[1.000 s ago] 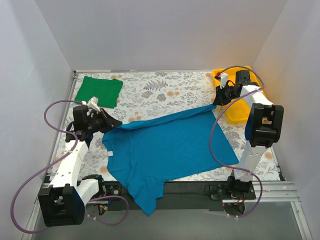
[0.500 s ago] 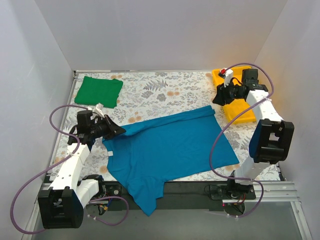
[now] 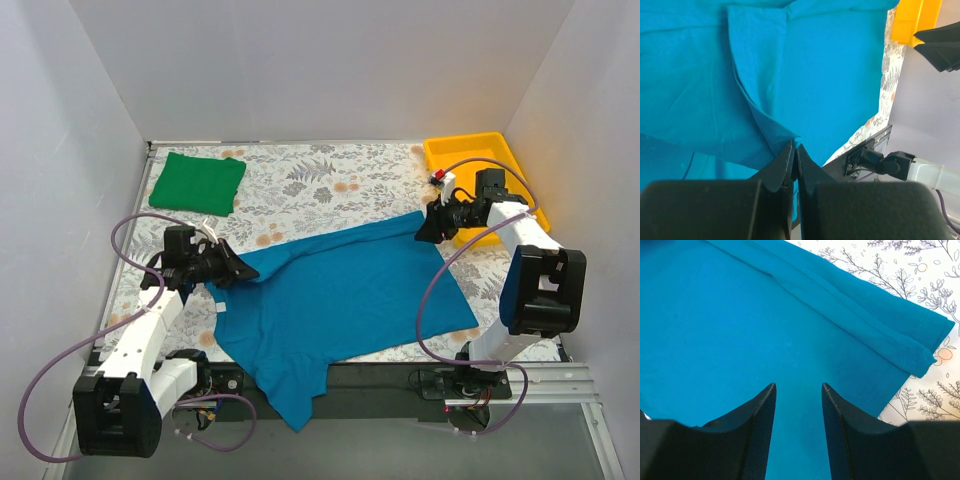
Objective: Fold and stack the t-shirts
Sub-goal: Fold the tshirt
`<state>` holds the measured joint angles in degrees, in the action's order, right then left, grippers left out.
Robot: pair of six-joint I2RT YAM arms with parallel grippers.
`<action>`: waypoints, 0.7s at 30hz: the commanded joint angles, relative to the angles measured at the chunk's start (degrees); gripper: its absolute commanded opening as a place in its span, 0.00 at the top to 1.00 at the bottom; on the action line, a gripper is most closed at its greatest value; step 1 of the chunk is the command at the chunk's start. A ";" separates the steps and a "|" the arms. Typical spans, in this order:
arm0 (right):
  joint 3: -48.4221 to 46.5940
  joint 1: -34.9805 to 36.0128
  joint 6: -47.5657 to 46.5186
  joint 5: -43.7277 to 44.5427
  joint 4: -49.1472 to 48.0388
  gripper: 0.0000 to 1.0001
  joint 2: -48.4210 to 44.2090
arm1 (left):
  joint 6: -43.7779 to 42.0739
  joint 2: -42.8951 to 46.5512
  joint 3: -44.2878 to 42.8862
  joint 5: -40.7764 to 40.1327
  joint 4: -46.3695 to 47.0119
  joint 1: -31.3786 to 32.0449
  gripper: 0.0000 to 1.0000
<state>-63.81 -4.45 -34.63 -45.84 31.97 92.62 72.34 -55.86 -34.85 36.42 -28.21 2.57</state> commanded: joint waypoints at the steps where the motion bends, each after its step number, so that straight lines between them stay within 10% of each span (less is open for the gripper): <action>1: 0.35 -0.12 -1.31 -2.85 -0.50 0.51 -1.04 | 0.17 -0.30 -0.30 0.14 -2.82 1.03 1.00; 13: 1.15 -0.12 -1.84 -3.11 -0.41 0.51 -0.42 | 0.70 -5.66 -0.74 -2.06 -5.28 7.36 1.00; 21: 1.58 -0.21 -2.02 -3.02 -0.50 0.51 -0.42 | -3.87 -5.42 -7.85 -9.42 -11.17 11.23 0.60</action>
<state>-62.81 -4.45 -35.81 -47.33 31.92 92.62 70.37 -65.60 -37.50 31.38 -37.82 13.67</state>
